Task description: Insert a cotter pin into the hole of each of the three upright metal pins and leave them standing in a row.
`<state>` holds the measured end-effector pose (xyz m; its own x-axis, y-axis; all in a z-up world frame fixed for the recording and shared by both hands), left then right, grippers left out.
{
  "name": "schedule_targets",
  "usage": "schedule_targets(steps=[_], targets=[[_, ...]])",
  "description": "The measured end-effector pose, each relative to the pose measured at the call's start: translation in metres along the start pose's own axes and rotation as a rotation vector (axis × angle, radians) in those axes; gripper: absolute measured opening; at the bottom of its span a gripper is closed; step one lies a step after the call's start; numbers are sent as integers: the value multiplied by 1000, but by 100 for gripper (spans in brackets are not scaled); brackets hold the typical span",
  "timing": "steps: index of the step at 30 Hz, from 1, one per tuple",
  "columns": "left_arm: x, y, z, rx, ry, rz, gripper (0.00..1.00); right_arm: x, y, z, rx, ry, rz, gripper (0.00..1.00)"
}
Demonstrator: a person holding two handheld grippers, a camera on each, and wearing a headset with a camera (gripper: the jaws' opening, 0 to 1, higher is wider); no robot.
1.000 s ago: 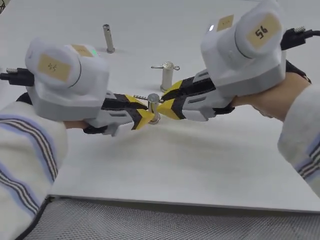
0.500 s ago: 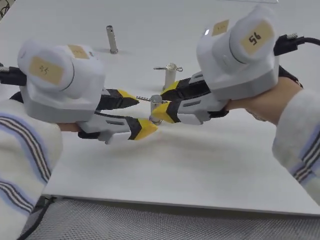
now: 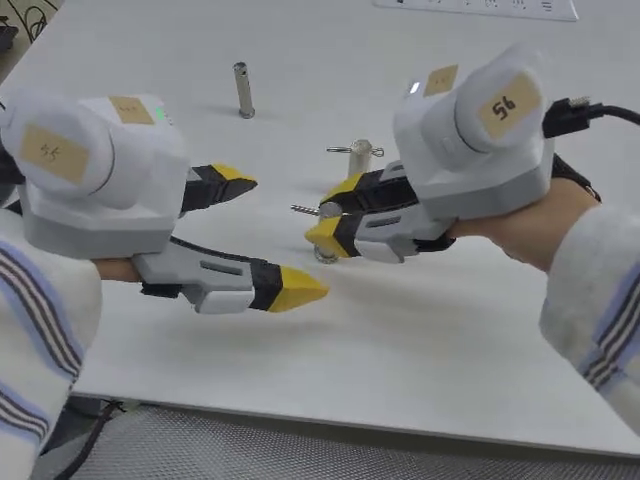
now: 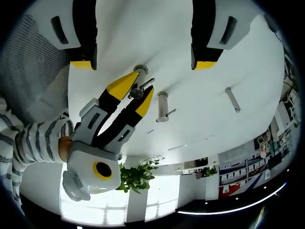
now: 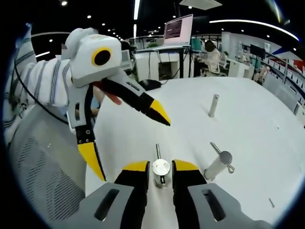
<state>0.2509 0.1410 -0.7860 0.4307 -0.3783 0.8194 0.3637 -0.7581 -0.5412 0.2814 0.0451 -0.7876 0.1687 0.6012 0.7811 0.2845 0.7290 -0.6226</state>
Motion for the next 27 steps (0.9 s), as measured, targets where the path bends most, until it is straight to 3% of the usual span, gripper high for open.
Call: schedule_targets(steps=[4, 8, 15, 23, 27], targets=[[-3, -5, 3, 12, 5, 6, 89, -2, 4, 2, 3, -20, 4, 20], [0, -7, 1, 2, 9, -25, 100, -3, 6, 1, -3, -26, 4, 19], [5, -10, 0, -5, -31, -72, 99, -7, 9, -1, -13, -22, -10, 16], [-2, -10, 5, 37, -40, -30, 99, -7, 8, -2, -13, -44, -19, 15], [-1, -11, 4, 34, -55, -52, 99, -9, 7, -2, 3, -75, -22, 15]])
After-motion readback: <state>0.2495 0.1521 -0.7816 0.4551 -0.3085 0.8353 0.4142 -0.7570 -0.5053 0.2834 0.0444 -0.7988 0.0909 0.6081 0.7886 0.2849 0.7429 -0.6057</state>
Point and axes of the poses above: the centre of the closed fingertips' face, and the gripper's own axes: y roughly forward along the fingers, z roughly to its left, x roughly out of its top, the point moved 6 cm from there along -y, roughly backward along the fingers, and after that the axes turned 9 degrees about -x, right-handed, at the moved point
